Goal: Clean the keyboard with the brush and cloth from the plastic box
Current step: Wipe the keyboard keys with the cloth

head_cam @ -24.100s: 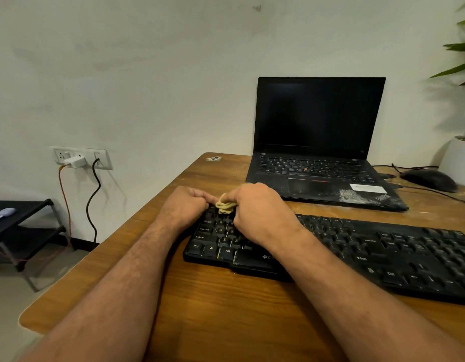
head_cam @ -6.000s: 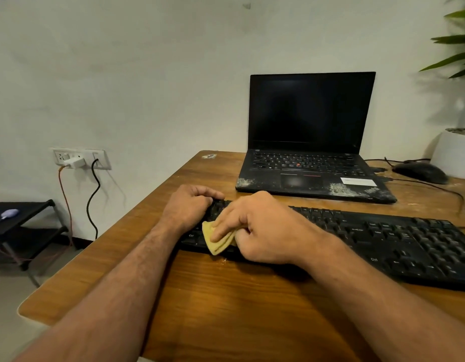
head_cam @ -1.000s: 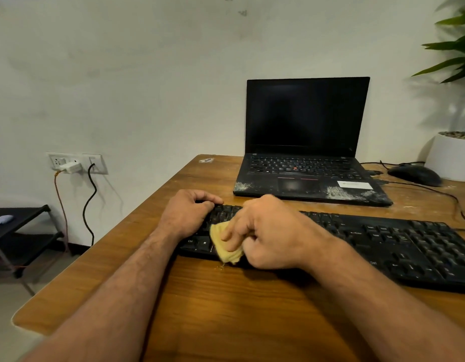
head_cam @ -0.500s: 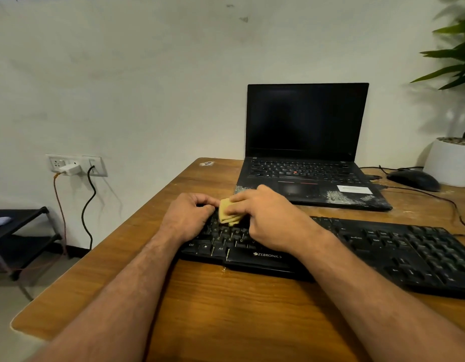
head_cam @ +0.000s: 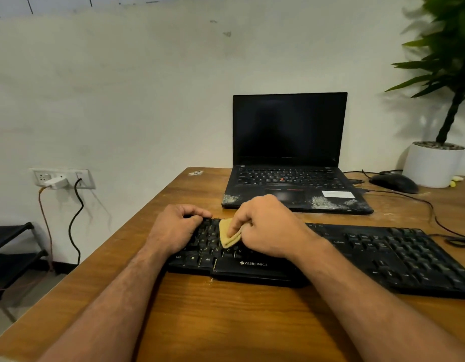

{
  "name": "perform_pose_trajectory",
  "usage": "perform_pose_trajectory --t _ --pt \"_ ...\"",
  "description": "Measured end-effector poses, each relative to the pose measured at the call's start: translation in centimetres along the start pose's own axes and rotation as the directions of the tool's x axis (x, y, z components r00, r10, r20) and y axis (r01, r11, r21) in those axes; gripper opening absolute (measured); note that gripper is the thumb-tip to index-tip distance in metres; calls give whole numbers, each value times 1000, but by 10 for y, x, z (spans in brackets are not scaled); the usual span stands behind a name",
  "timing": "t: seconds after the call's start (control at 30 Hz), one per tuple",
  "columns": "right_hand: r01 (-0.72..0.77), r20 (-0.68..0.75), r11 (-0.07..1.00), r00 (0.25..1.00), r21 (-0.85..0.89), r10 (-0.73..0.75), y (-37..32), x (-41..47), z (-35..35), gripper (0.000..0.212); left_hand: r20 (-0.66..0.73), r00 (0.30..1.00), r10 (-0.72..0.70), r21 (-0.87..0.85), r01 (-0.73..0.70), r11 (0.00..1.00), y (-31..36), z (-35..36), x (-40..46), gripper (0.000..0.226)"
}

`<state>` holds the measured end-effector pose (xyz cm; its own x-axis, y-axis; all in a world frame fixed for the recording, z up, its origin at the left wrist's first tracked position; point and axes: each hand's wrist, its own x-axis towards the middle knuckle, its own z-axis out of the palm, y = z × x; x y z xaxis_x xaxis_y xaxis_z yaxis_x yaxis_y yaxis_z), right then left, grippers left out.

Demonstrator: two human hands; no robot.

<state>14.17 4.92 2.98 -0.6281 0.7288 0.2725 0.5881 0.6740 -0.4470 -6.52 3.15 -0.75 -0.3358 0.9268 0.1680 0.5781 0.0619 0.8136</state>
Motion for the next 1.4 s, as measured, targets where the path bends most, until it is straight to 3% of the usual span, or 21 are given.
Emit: perform_pose_trajectory --t 0.07,0.17,0.33,0.43,0.63,0.8,0.93,1.07,1.2,1.33,1.4 --pt "49 4 997 999 59 -49 -5 -9 -4 49 5 1000 -2 -7 2 1000 0 0 -1 24" --pt "169 145 986 976 -13 -165 -17 -18 6 62 -1 1000 -13 -4 13 1000 0 0 -2 25" --pt "196 110 980 974 30 -199 -24 -23 -1 42 -4 1000 -7 -20 7 1000 0 1 0 23" --pt "312 187 948 937 -61 -296 -28 -27 4 50 4 1000 -11 -30 11 1000 0 0 -1 24" --pt "78 54 995 996 -67 -75 -2 -15 -14 38 -10 1000 -7 -22 7 1000 1 2 -2 20" --pt "153 97 988 984 -35 -149 -4 -24 -10 48 -4 1000 -2 -26 2 1000 2 1 -3 21" --pt "136 73 991 988 15 -137 3 -17 -14 40 3 1000 -16 -37 16 999 2 1 -4 20" --pt "142 30 982 990 -127 -140 6 -19 -16 46 0 1000 -17 -61 17 998 1 1 -4 21" --pt "181 163 958 976 -223 -147 -6 -3 7 66 15 1000 -20 -50 21 999 -1 1 -1 22" --pt "4 48 915 999 -403 17 1 11 5 58 13 1000 -19 -47 20 999 -2 1 -1 19" --pt "-16 25 921 999 -388 28 3 9 3 56 15 1000 -12 -50 13 999 0 1 -1 19"
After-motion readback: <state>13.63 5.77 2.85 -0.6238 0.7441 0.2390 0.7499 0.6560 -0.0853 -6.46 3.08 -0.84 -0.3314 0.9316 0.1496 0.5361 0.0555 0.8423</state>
